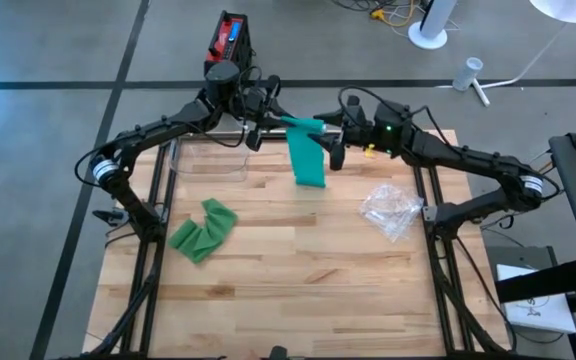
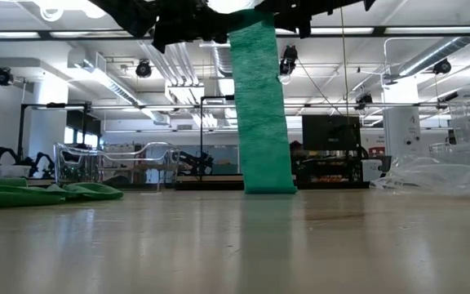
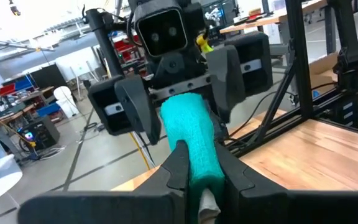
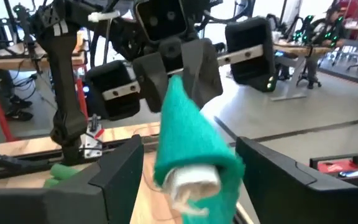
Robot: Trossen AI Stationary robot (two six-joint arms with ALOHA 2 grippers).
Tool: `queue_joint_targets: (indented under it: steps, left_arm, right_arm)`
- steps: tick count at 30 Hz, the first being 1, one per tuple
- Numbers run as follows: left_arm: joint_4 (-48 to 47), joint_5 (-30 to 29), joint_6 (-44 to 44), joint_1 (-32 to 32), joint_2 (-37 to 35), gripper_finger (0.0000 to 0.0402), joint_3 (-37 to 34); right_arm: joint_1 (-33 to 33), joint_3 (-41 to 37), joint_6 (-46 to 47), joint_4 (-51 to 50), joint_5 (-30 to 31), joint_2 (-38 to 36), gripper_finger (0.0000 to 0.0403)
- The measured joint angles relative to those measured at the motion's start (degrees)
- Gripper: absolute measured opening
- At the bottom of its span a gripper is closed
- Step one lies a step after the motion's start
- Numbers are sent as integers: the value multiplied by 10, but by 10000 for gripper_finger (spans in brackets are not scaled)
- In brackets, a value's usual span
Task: Roll bandage
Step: Roll the blue bandage
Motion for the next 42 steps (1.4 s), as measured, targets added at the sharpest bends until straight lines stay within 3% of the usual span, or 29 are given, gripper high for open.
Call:
queue_joint_targets:
  steps: [7, 24, 29, 36, 42]
  left_arm:
    - [-6, -2, -3, -1, 0, 27, 0]
    - [-7, -7, -9, -2, -4, 35, 0]
    - [-6, -43, -62, -2, -18, 86, 0]
    - [-7, -44, -169, 7, -34, 191, 0]
    - [-7, -37, -186, 8, -34, 268, 0]
  right_arm:
    - [-1, 8, -19, 1, 0, 6, 197]
    - [-6, 9, -82, 0, -2, 11, 27]
    - [-6, 9, -115, 3, 1, -1, 14]
    - [-6, 18, -190, 26, 2, -11, 16]
    - [-6, 18, -216, 46, -18, -11, 17]
